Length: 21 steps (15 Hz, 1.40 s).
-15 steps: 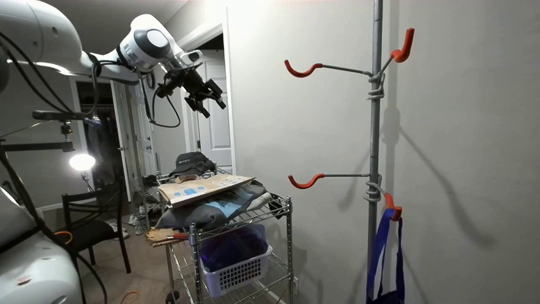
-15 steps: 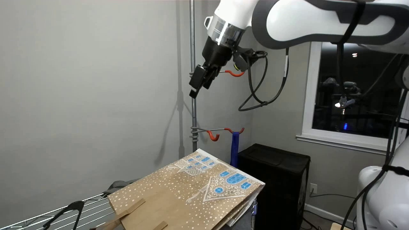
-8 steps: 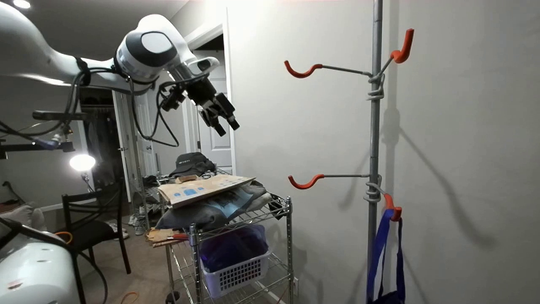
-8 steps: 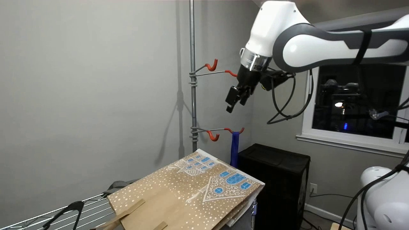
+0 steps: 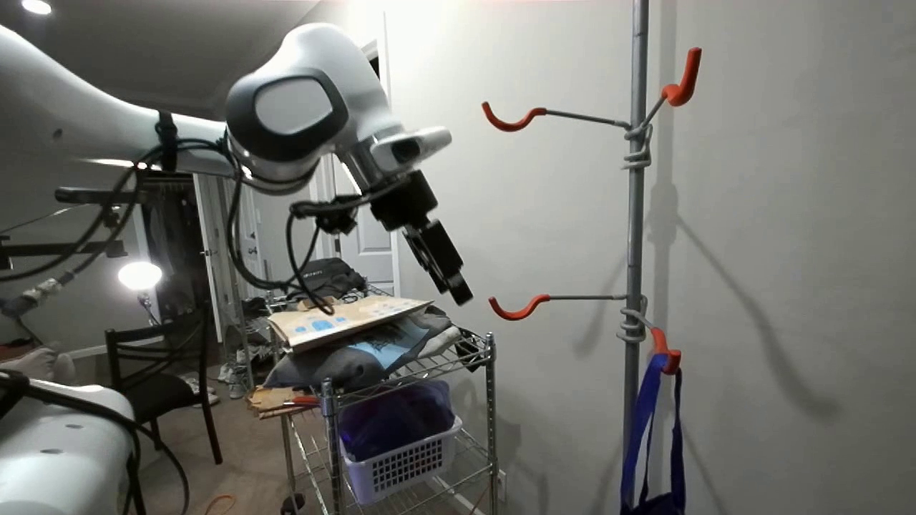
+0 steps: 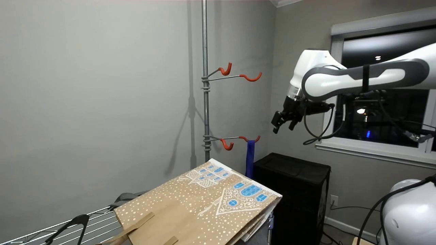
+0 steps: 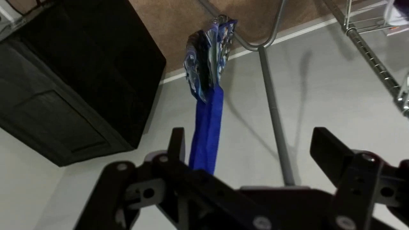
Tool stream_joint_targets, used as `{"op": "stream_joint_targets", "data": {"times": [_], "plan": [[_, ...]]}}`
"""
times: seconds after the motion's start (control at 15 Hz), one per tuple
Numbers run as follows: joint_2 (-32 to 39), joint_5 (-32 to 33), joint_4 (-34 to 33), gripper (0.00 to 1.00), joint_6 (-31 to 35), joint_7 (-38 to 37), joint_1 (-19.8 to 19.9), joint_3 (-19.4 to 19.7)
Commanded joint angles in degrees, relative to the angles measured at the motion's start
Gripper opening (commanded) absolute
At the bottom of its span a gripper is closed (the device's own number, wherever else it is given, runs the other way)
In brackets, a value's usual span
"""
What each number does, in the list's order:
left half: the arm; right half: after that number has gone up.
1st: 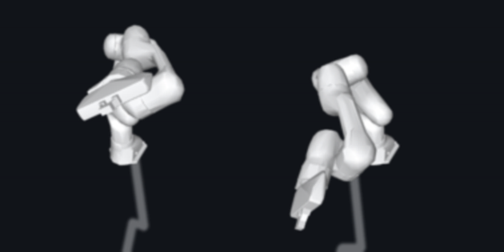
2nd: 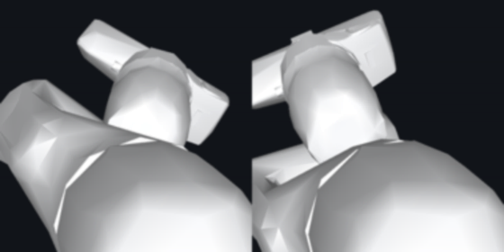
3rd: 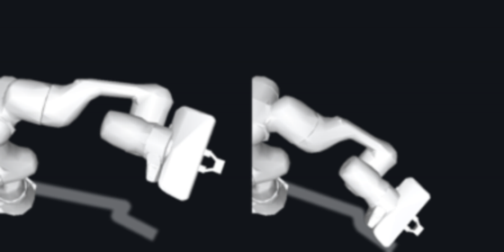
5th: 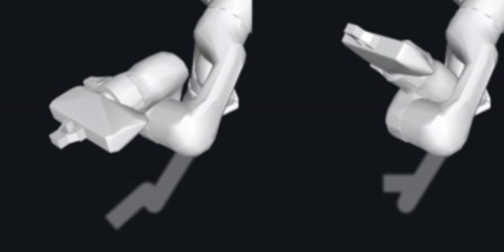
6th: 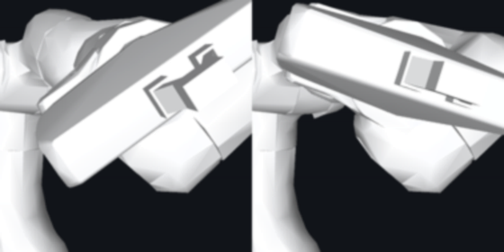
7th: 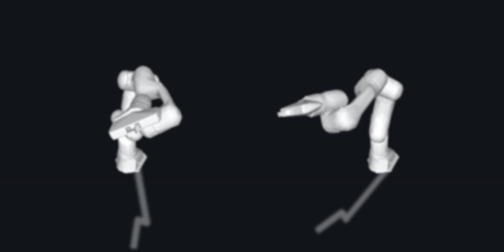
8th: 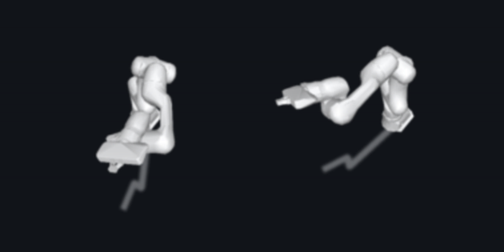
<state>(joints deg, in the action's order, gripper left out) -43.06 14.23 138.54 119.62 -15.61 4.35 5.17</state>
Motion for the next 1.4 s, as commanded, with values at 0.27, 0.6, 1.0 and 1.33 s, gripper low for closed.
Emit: {"op": "stream_joint_targets", "data": {"times": [0.27,0.6,1.0,1.33], "plan": [[13.12,-7.15,0.70,1.00,14.60,3.07,4.84,5.10],[15.05,-7.32,0.40,1.00,15.89,1.75,6.28,3.61],[15.61,-7.09,0.07,1.00,15.86,1.58,6.88,2.94],[27.71,3.71,-2.19,1.00,30.87,-13.07,14.54,-3.67]]}}
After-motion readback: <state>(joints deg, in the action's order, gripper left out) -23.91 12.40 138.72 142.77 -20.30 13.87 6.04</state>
